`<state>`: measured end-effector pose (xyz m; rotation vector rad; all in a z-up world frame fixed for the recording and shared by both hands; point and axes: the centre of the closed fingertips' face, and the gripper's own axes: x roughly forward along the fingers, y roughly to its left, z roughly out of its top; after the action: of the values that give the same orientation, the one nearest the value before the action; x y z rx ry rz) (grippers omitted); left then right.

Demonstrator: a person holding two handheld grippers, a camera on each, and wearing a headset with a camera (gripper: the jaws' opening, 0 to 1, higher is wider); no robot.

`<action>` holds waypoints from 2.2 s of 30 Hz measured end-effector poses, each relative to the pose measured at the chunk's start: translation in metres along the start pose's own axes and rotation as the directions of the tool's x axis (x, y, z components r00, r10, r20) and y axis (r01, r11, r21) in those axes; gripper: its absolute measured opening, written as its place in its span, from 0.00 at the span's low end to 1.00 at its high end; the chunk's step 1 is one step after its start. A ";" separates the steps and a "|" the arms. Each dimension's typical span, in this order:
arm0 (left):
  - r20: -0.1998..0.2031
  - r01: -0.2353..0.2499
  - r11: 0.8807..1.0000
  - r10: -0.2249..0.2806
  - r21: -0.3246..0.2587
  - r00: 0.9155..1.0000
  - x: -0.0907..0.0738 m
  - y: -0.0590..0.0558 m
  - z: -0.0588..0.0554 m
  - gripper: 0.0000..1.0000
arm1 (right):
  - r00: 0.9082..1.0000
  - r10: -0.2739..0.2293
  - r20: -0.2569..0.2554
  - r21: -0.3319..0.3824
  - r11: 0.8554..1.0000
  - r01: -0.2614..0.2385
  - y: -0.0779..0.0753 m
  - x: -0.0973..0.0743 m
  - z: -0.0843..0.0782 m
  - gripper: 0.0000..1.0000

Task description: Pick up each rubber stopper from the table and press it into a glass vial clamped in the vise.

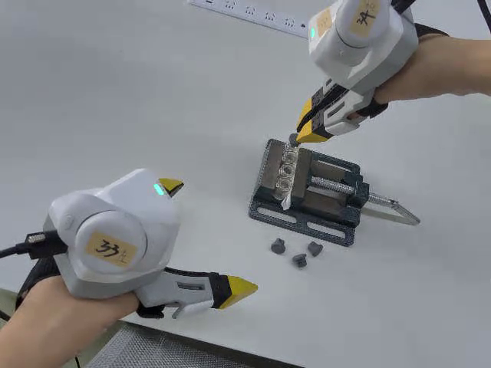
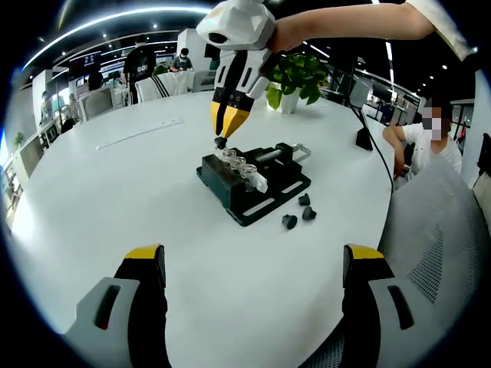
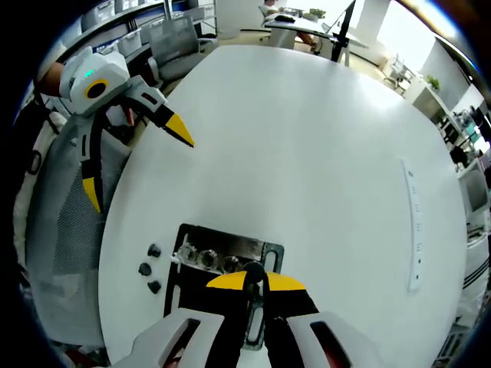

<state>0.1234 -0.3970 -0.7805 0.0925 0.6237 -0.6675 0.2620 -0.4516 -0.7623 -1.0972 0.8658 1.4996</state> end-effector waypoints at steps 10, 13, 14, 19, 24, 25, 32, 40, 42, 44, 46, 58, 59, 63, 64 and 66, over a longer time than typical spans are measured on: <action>-0.001 0.002 1.000 -0.002 -0.004 1.000 0.001 0.000 -0.001 0.96 | 1.000 0.006 0.000 -0.010 1.000 -0.006 0.002 0.002 0.001 0.01; -0.003 0.002 1.000 -0.002 -0.005 1.000 0.001 0.000 -0.002 0.96 | 1.000 0.010 -0.002 -0.013 1.000 -0.010 0.003 0.003 0.001 0.00; -0.003 0.003 1.000 -0.003 -0.005 1.000 0.001 0.000 -0.002 0.96 | 1.000 0.008 -0.004 -0.020 1.000 -0.008 0.002 0.003 0.001 0.00; -0.002 0.005 1.000 -0.005 -0.005 1.000 0.002 0.000 -0.002 0.95 | 1.000 0.022 -0.011 -0.004 1.000 -0.022 0.001 0.004 0.001 0.00; -0.002 0.007 1.000 -0.007 -0.004 1.000 0.002 -0.001 -0.002 0.95 | 0.999 0.052 -0.017 0.010 0.999 -0.052 0.000 0.004 0.000 0.00; -0.002 0.006 1.000 -0.006 -0.005 1.000 0.002 -0.001 -0.002 0.95 | 0.998 0.053 -0.017 0.006 0.999 -0.053 0.001 0.004 0.000 0.00; -0.002 0.003 1.000 -0.003 -0.010 1.000 0.002 0.000 -0.003 0.95 | 0.998 0.060 -0.011 0.002 0.998 -0.060 0.003 0.004 0.000 0.00; 0.003 0.003 1.000 -0.003 -0.012 1.000 0.003 0.000 -0.002 0.95 | 0.998 0.055 -0.011 0.022 0.998 -0.055 0.004 0.004 -0.001 0.00; 0.005 0.002 1.000 -0.002 -0.011 1.000 0.003 0.000 -0.002 0.95 | 0.999 0.052 -0.005 0.020 0.998 -0.052 0.004 0.004 -0.001 0.00; 0.007 0.001 1.000 -0.001 -0.013 1.000 0.003 0.000 -0.001 0.95 | 0.999 0.049 -0.002 0.012 0.999 -0.049 0.005 0.003 -0.001 0.00; 0.006 0.001 1.000 -0.001 -0.013 1.000 0.003 0.000 -0.001 0.95 | 0.999 0.049 -0.001 0.025 0.998 -0.049 0.004 0.004 0.000 0.00; 0.009 -0.003 1.000 0.003 -0.016 1.000 0.003 0.003 0.000 0.94 | 0.999 0.039 0.008 0.048 0.998 -0.040 0.005 0.004 -0.001 0.00; 0.009 -0.003 1.000 0.003 -0.016 1.000 0.003 0.003 0.001 0.94 | 0.999 0.042 0.003 0.045 0.998 -0.042 0.005 0.004 -0.002 0.00; 0.012 -0.004 1.000 0.004 -0.018 1.000 0.003 0.004 0.002 0.94 | 0.999 0.048 0.010 0.066 0.997 -0.048 0.003 0.005 -0.002 0.00; 0.012 -0.005 1.000 0.005 -0.020 1.000 0.003 0.004 0.002 0.94 | 0.999 0.044 0.010 0.061 0.997 -0.045 0.005 0.005 -0.002 0.00; 0.012 -0.004 1.000 0.004 -0.019 1.000 0.003 0.004 0.002 0.94 | 0.999 0.043 0.009 0.058 0.997 -0.043 0.005 0.005 -0.002 0.00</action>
<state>0.1287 -0.3958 -0.7814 0.0723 0.6179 -0.6578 0.2572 -0.4527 -0.7676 -1.0358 0.9271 1.5039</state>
